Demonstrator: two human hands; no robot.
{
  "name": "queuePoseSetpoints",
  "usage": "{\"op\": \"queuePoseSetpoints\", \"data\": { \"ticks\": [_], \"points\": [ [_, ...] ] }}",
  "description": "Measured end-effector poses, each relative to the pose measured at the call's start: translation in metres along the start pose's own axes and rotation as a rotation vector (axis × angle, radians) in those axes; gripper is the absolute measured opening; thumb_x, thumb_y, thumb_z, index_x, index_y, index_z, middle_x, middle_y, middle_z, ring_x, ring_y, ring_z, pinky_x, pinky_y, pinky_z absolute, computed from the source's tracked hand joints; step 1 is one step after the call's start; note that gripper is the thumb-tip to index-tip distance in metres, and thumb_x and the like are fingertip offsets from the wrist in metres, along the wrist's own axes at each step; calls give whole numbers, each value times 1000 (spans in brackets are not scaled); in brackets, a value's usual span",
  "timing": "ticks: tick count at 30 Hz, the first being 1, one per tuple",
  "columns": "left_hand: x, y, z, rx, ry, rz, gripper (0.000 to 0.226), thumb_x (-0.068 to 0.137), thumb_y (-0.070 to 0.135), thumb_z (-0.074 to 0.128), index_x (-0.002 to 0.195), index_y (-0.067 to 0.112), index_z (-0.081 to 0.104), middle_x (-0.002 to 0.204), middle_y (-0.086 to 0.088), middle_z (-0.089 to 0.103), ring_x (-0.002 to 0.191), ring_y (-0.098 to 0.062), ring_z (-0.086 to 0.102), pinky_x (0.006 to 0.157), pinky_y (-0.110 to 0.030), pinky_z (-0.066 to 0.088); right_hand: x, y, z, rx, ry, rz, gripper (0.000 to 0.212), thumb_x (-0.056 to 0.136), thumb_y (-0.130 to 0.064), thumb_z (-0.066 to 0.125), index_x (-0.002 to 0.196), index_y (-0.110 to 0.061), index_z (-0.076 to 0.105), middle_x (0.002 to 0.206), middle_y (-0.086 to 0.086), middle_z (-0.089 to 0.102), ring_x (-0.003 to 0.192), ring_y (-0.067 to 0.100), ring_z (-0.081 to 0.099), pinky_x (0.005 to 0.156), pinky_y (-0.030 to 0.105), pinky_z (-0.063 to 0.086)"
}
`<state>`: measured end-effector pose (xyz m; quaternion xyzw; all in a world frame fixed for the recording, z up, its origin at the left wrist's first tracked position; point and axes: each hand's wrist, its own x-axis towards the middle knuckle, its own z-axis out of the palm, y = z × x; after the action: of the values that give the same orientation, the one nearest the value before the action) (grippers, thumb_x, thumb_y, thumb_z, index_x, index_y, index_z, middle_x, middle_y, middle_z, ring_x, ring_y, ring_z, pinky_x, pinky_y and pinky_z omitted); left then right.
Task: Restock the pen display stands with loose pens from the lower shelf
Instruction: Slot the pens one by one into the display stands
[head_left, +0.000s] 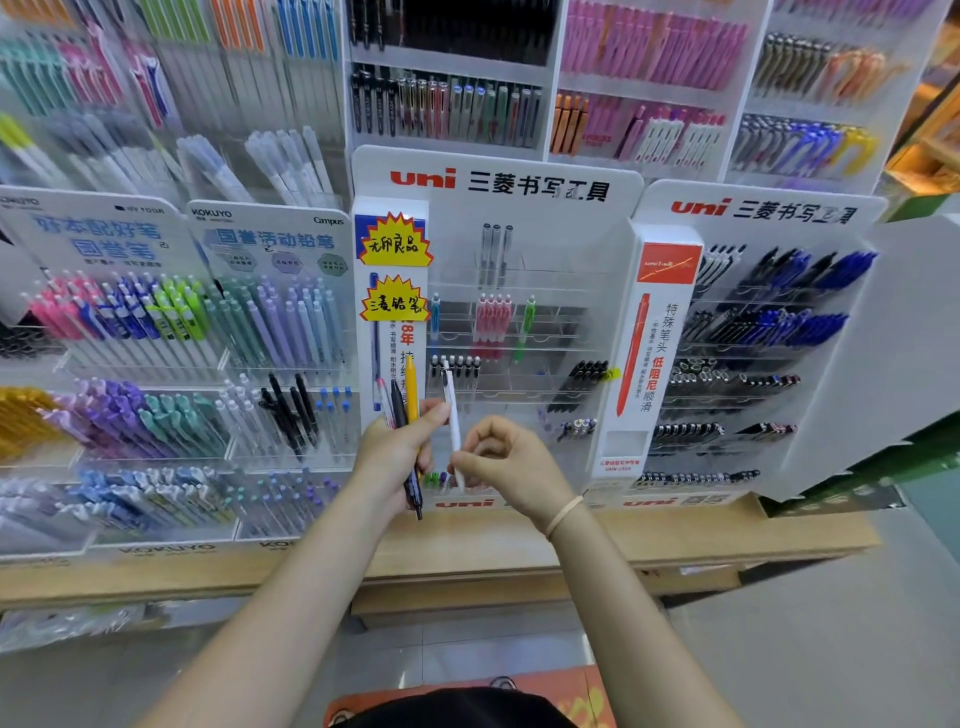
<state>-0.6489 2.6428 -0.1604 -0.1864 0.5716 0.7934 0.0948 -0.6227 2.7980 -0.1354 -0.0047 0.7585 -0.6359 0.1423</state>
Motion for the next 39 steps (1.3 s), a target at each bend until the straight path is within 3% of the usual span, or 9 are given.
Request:
{"op": "queuePoseSetpoints", "data": {
  "ticks": [3,8,11,17,20,23,27,32,39],
  "points": [
    [-3,0,4,37,-51,6,15,90,20,75,102,12,69,48,-1,43,42,-14,38,49,-28,36,-2,-2,-10,-25,-9,4,13,91,-12,70,91,-3,60,77,13,69,66,17,64,67,28,55],
    [-8,0,12,176,-144,96,11,91,15,72,101,9,72,46,-3,46,40,-15,39,45,-25,39,8,-11,-28,119,184,-32,18,99,-23,58,111,-10,62,95,8,73,76,21,70,70,30,58],
    [-8,-2,17,274,-151,133,9,91,15,73,99,11,72,48,-4,50,41,-16,42,46,-24,41,17,-14,-37,63,199,-56,15,98,-22,61,105,-11,68,89,4,72,74,17,67,65,29,55],
    [1,-3,22,324,-123,155,8,90,14,74,97,12,72,50,-1,56,41,-14,44,46,-25,42,33,-17,-50,6,140,-53,15,96,-12,63,102,0,69,86,17,71,75,22,69,70,33,59],
    [8,-2,23,296,-84,165,8,90,16,74,97,13,73,50,-1,54,43,-15,44,46,-25,42,41,-22,-57,-30,182,-135,10,96,-5,60,97,-7,70,81,11,71,73,19,70,72,33,60],
    [14,0,24,259,-38,177,7,90,18,74,96,15,73,46,4,52,44,-14,42,45,-23,41,49,-39,-71,-70,349,-277,13,96,-3,58,96,-9,69,80,5,71,71,12,69,70,23,58],
    [18,2,29,236,-40,186,9,93,20,70,99,14,72,46,8,55,45,-14,42,45,-22,41,61,-56,-81,-174,487,-437,11,96,-5,59,97,-10,69,84,6,71,79,17,70,74,25,58],
    [24,3,36,232,-59,178,10,94,21,70,97,12,71,48,7,56,44,-14,42,44,-23,41,77,-36,-68,-404,455,-518,10,95,-7,61,96,-10,71,86,0,70,82,14,66,79,33,57],
    [30,-3,24,203,-35,140,15,92,23,71,98,8,71,59,6,63,44,-15,40,47,-26,39,91,-3,-47,-507,362,-395,11,95,-9,62,97,-8,72,88,4,72,82,18,64,80,36,54]
  ]
}}
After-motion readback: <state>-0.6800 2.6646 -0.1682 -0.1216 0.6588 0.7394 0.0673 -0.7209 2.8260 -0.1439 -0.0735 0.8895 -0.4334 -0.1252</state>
